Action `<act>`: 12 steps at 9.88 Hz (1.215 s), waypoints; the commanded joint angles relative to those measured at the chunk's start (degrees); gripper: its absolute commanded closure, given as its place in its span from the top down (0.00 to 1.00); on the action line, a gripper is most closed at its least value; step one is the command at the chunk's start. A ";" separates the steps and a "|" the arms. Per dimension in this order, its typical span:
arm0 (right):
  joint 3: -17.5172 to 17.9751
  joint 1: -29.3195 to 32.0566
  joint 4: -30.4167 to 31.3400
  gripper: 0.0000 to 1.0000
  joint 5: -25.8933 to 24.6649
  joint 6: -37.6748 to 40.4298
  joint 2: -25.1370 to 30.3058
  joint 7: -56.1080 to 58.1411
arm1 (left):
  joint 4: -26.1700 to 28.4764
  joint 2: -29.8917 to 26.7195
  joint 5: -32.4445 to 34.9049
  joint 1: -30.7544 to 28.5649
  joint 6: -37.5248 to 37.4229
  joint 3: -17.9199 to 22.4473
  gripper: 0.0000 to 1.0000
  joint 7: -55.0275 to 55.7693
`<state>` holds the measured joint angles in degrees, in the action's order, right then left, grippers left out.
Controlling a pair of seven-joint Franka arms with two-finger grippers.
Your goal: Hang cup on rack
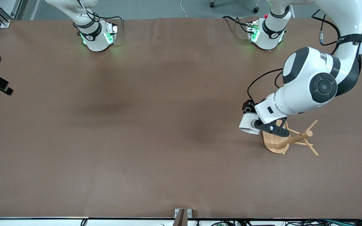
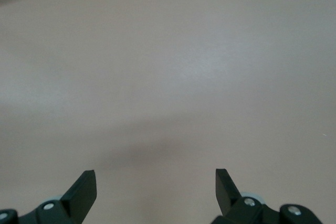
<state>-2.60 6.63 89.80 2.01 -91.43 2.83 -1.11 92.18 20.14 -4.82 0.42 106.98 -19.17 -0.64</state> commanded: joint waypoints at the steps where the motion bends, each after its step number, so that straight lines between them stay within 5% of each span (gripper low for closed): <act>1: 0.59 0.84 -5.43 1.00 -2.53 4.86 -0.72 -2.39 | 7.02 -1.86 -2.64 -0.15 6.11 1.94 0.01 -4.87; 12: 1.29 -0.47 -5.52 1.00 -3.32 7.24 -0.72 -4.42 | 14.95 -5.73 -3.44 -3.14 9.29 5.63 0.01 -7.89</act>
<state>-1.69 6.47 84.89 -0.34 -84.60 2.03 -5.66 104.74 14.32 -7.22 -2.26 114.42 -13.77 -7.07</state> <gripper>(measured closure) 0.000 0.251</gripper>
